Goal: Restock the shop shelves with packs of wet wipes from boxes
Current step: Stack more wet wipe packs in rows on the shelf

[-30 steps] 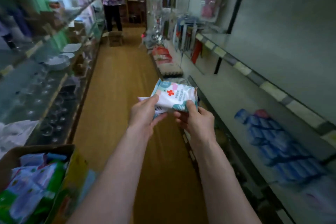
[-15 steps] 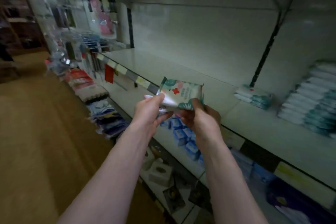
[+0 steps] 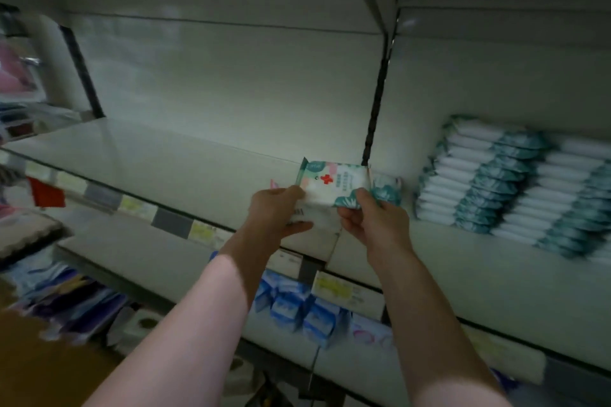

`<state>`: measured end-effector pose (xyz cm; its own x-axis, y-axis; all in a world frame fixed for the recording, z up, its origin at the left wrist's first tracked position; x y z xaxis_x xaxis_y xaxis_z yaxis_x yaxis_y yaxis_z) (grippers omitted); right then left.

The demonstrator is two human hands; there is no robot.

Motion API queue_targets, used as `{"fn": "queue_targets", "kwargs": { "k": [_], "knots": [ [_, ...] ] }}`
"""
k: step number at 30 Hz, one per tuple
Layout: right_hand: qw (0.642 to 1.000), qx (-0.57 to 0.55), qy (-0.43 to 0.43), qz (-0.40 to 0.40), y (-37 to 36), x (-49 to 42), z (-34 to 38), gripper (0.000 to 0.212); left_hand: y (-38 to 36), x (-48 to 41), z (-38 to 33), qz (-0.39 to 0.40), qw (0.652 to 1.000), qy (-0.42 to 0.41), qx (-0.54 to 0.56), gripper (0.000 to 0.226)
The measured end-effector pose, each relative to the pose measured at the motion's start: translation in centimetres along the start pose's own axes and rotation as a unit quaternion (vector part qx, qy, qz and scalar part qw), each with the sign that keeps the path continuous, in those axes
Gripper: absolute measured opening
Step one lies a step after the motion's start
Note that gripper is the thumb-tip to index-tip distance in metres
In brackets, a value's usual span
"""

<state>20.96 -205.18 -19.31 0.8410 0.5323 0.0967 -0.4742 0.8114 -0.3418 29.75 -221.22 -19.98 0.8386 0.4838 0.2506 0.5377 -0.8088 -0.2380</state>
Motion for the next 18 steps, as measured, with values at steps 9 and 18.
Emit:
{"fn": "queue_targets", "kwargs": {
  "k": [9,18],
  "knots": [
    [0.994,0.087,-0.053,-0.042,2.8,-4.7,2.2,0.019,-3.9,-7.8,-5.5,0.057,0.944,-0.056,-0.321,0.016],
    [0.968,0.193,-0.028,-0.157,7.4,-8.7,3.8,0.026,-7.8,-13.9,-6.8,0.09,0.86,-0.063,-0.499,0.016]
  ]
}}
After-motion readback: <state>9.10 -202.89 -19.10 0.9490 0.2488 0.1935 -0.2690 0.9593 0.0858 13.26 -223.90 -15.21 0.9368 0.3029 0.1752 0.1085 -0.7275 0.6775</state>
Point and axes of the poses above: each hand's wrist, its own x-axis away from the middle knuckle, its own y-axis out of the back of the hand, z = x × y, the point moved 10 cm from there along -x, towards the middle knuckle, and after that the axes turned 15 degrees about z, right-handed, at the moved point
